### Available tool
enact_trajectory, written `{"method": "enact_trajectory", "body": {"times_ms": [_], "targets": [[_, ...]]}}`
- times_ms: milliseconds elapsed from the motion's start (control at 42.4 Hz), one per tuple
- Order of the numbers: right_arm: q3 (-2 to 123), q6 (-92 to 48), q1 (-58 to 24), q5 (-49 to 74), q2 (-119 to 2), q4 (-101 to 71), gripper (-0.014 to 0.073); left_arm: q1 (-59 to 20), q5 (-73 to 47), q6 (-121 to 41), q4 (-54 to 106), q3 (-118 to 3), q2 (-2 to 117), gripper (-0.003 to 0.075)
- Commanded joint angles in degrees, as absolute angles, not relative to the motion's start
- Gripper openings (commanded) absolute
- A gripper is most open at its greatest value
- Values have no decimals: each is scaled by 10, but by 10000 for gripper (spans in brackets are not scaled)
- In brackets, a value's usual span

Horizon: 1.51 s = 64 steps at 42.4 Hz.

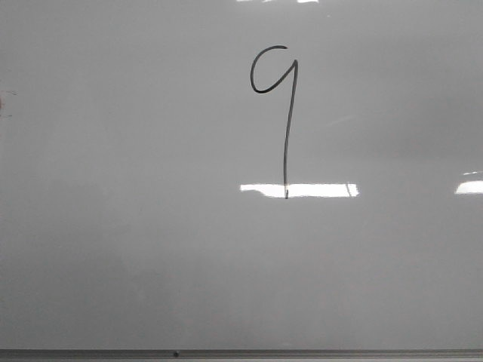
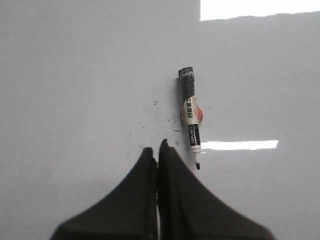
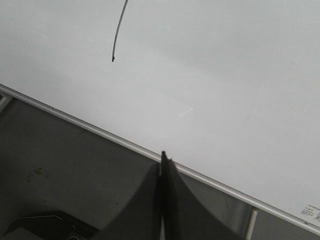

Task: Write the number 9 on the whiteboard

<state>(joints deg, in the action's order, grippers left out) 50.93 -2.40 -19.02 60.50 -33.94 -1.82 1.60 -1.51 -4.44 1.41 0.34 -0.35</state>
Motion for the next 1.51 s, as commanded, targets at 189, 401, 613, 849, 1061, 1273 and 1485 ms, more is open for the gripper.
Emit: {"method": "enact_trajectory", "body": {"times_ms": [189,401,613,849,1061,1273,1485], "targets": [[505,-24,-165,549,-315,-6,-69,17,36,-45,20,6,-14,-19],[347,-24,-50,315,-195,-6,-69,17,36,-45,20,6,-14,-19],[160,-24,-3,89,-69,-6,-69,17,36,-45,20,6,-14,-19],[37,-23,20,0,9,-7,-69,17,36,-45,20,6,-14,-19],[-14,-23,27,-41,17,-9,-69,17,36,-45,20,6,-14,-19],[-14,-23,27,-39,17,-9,-69,17,36,-45,20,6,-14,-19],[-14,-23,27,-38,17,-9,-69,17,36,-45,20,6,-14,-19]]}}
